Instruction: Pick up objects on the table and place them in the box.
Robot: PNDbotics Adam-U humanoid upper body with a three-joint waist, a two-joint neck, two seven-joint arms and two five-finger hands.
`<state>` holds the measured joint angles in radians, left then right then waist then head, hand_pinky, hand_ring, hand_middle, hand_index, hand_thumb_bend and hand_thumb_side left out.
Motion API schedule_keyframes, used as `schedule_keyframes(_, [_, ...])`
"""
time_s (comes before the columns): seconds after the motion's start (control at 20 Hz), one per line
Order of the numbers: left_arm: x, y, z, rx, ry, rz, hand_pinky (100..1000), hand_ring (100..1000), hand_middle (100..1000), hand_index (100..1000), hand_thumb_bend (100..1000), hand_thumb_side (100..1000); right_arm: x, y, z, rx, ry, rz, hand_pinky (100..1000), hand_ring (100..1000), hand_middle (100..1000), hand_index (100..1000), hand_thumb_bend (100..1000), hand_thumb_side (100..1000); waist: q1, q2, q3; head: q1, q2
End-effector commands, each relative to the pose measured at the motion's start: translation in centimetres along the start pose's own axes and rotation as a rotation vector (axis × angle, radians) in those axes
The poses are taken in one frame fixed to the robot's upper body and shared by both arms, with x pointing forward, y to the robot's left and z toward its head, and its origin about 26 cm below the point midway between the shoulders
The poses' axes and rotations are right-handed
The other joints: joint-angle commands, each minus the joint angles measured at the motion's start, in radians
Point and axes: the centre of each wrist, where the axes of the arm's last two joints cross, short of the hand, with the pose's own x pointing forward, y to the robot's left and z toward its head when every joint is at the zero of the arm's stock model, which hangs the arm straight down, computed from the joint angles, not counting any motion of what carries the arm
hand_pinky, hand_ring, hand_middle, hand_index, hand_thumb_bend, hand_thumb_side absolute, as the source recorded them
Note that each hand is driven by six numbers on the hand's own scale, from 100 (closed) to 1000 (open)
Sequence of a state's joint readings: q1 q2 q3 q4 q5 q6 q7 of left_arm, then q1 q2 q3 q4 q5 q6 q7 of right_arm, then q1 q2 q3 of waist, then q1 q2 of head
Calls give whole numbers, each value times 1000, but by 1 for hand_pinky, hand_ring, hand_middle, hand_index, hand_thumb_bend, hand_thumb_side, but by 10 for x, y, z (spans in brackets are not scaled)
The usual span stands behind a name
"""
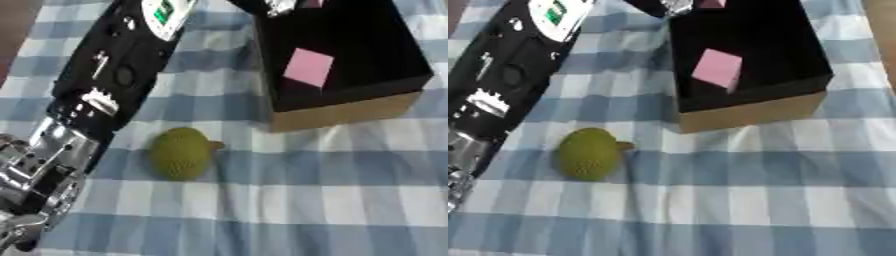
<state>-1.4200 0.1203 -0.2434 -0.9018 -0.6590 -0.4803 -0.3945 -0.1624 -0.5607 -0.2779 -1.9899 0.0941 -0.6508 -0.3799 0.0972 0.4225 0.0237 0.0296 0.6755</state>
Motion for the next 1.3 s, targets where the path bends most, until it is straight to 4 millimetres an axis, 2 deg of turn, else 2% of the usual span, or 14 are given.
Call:
schedule_keyframes(0.05, [11,4,-9,-17,-60,-45,869,794,684,617,100,426,2,-7,-12,0,-27,9,909,945,460,908,100,470,12,-48,-7,-6,-18])
schedule_keyframes(0.4, [17,-33,-18,-86,-73,-53,864,796,687,625,100,413,2,-10,-15,-18,-16,5,908,942,471,907,100,470,29,-76,-40,-17,-24])
schedule_keyframes(0.5, [16,-40,-17,-92,-63,-64,870,806,705,698,100,412,2,-10,-15,-19,-15,4,908,941,471,907,100,470,32,-81,-48,-17,-22])
schedule_keyframes(0.55, [15,-42,-17,-93,-59,-75,884,826,745,831,158,451,2,-11,-15,-19,-14,4,907,940,472,907,100,470,33,-83,-50,-16,-21])
schedule_keyframes(0.65, [13,-43,-14,-101,-49,-108,905,860,792,942,308,554,2,-12,-14,-21,-12,7,907,941,472,907,100,470,34,-86,-53,-16,-20])
schedule_keyframes(0.75, [10,-43,-11,-101,-35,-146,933,892,818,993,446,619,2,-12,-13,-21,-10,11,907,940,470,907,100,470,33,-88,-54,-17,-19])
schedule_keyframes(0.9, [6,-42,-6,-73,-2,-189,942,912,830,1000,508,640,2,-13,-11,-18,-7,16,907,939,469,906,100,470,33,-90,-54,-18,-15])
schedule_keyframes(1.25, [6,-29,1,62,8,-182,949,928,842,1000,507,675,2,-14,-9,-16,-6,21,906,934,469,906,100,470,27,-95,-55,-22,-8])
schedule_keyframes(1.3, [6,-28,1,66,7,-179,947,923,835,1000,426,643,2,-14,-8,-16,-6,21,905,929,471,905,100,457,27,-96,-55,-22,-7])
